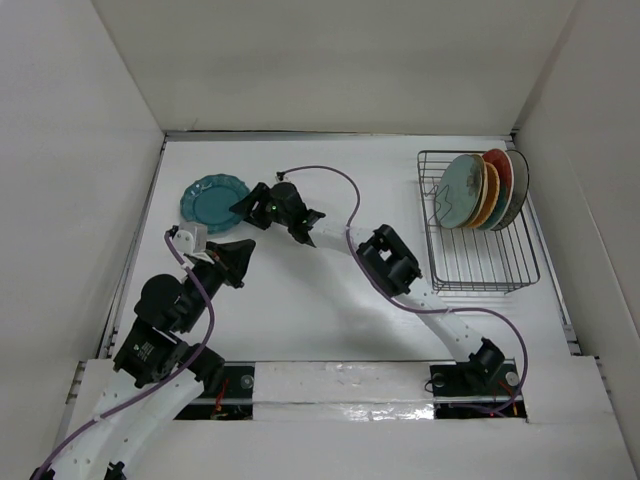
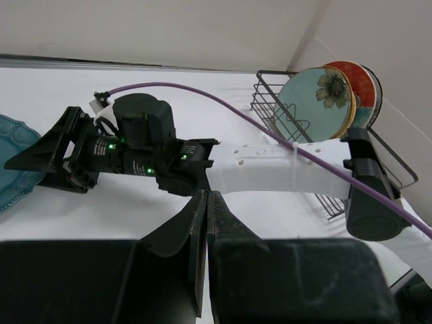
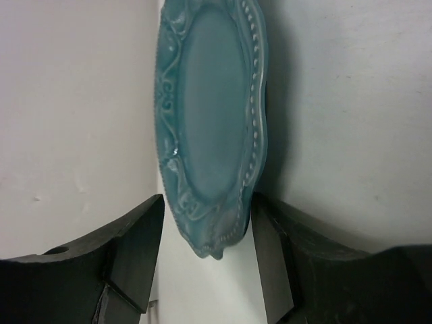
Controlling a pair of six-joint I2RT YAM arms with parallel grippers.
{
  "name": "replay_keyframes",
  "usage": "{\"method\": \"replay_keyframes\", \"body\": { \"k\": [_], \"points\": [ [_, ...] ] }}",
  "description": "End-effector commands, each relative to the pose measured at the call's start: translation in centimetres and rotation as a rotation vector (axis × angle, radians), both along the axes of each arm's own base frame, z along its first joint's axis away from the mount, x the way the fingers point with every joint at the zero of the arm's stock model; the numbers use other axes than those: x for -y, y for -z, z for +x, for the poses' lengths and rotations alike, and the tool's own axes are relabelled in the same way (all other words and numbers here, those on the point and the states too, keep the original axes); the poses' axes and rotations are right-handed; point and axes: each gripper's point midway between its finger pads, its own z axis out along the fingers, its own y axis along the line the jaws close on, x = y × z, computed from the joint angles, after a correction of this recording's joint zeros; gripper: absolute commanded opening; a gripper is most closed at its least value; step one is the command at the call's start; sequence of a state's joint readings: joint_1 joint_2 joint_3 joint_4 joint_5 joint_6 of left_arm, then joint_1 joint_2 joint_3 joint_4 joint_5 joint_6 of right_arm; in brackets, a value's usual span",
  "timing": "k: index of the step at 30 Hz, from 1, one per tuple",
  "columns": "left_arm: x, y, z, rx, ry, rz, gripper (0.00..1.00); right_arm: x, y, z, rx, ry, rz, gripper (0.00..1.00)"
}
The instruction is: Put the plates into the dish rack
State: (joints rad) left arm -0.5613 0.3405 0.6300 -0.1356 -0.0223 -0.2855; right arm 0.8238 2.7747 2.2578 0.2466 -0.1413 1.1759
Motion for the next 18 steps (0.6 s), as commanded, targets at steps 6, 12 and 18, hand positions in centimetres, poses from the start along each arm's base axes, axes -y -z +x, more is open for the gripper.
{"method": "replay_keyframes", "body": {
  "k": [6, 12, 18],
  "points": [
    [0.0, -2.6, -0.6, 0.082, 0.020, -0.043, 0.00, -0.8, 0.9, 1.6, -0.103, 0.034, 0.083, 0.47],
    [0.0, -2.8, -0.7, 0.091, 0.020, -0.047, 0.00, -0.6, 0.9, 1.5, -0.130, 0.049, 0.110, 0.00],
    [-0.1, -2.9, -0.8, 0.095, 0.020, -0.049, 0.00, 1.8, -4.1, 1.2, 0.015, 0.100, 0.105, 0.00]
  ]
}}
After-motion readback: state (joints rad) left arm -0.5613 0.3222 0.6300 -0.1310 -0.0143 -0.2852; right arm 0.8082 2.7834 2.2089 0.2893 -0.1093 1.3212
